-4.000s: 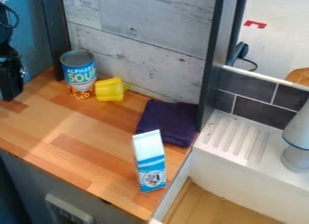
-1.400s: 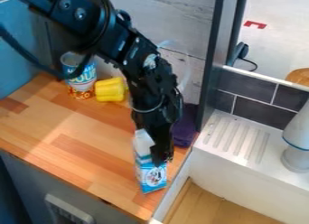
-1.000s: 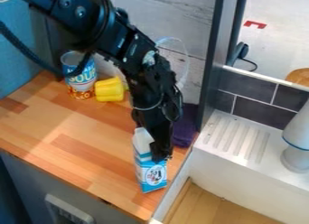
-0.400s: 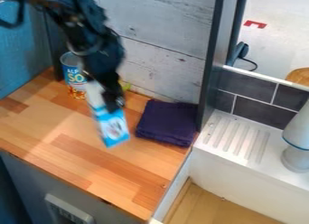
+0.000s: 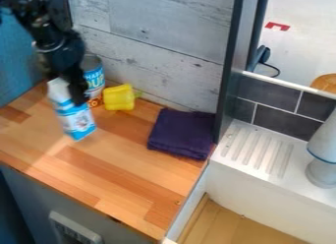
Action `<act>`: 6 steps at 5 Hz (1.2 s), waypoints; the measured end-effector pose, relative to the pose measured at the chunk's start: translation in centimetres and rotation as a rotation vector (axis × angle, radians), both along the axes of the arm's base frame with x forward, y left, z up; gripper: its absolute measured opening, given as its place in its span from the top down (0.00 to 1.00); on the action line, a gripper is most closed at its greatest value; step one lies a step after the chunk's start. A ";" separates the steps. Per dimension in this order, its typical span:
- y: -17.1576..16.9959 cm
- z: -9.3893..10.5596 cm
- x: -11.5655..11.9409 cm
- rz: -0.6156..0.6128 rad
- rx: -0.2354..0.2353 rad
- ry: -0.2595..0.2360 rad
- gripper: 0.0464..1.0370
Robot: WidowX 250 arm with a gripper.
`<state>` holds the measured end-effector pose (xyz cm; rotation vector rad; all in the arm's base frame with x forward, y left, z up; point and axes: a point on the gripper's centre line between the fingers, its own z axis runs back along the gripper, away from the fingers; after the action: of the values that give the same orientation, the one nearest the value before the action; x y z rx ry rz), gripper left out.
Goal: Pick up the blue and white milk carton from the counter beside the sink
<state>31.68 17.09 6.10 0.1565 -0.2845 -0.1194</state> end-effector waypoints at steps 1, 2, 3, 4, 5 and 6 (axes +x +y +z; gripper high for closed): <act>3.5 -1.1 -0.4 0.060 0.035 0.033 0.18; 6.5 -0.2 -1.1 0.112 0.079 0.024 0.18; 7.4 -0.1 -1.5 0.118 0.103 0.022 0.18; 7.9 -0.6 -1.9 0.094 0.165 0.031 0.14; 7.6 -1.3 -2.5 0.128 0.152 0.045 0.03; 7.2 -1.5 -2.6 0.123 0.147 0.053 0.04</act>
<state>29.12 24.27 4.57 0.3156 -0.2128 -0.0219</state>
